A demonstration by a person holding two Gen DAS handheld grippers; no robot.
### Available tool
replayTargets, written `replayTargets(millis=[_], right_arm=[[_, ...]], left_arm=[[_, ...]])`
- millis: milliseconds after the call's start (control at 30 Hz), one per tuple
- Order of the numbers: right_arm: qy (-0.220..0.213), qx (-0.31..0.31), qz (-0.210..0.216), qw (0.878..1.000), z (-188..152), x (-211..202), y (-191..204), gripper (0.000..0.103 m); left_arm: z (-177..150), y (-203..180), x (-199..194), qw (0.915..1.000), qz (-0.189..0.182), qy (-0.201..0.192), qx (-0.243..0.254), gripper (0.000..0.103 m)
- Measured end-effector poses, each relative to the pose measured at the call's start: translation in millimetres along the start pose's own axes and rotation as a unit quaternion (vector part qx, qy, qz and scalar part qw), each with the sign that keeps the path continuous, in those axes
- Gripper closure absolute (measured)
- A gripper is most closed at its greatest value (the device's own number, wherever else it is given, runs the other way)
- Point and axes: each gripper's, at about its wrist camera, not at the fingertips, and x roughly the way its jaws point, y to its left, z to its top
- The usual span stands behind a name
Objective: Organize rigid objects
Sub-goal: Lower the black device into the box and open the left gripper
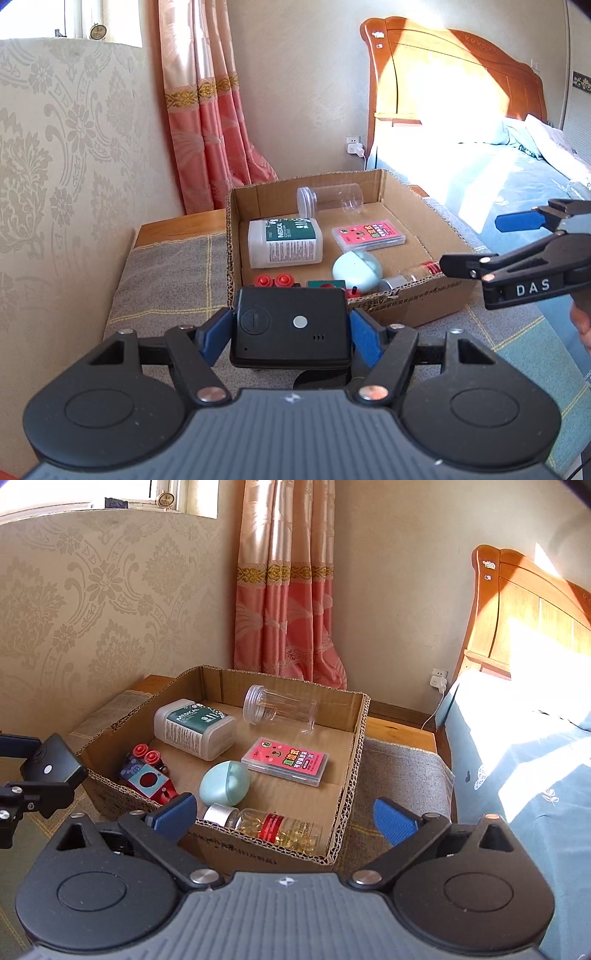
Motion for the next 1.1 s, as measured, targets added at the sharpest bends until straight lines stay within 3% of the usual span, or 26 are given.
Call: replayTargets(millis=[233,400,667,767,833,900,1100], right_arm=[[0.002,0.037,-0.006,0.999,-22.4,-29.8,-3.3,0.000],[-0.001,0.031,-0.016,0.999,-33.9,-41.4,-4.0,0.000],[-0.001,0.053,-0.022,0.998,-46.3,-48.4,-23.5,0.000],[-0.003,0.068,-0.024,0.997,-49.4,-49.7,-33.6,0.000],[-0.003,0.076,-0.026,0.997,-51.5,-50.4,-38.3,0.000],[-0.004,0.084,-0.027,0.996,-53.4,-51.2,-41.0,0.000],[-0.006,0.085,-0.029,0.996,-55.0,-55.2,-40.1,0.000]], left_arm=[[30.2,-22.4,13.8,0.9996,-0.019,-0.013,0.018,0.034],[57.3,-47.3,35.6,0.9983,-0.041,-0.018,0.036,0.034],[92.9,-84.9,92.0,0.9967,-0.049,0.015,0.063,0.034],[100.9,-90.9,109.3,0.9967,-0.056,0.027,0.051,0.034],[104.8,-91.3,120.9,0.9969,-0.064,0.033,0.032,0.031],[109.6,-91.8,129.4,0.9977,-0.057,0.027,0.023,0.018],[106.9,-88.2,113.1,0.9980,-0.057,0.017,0.024,0.011]])
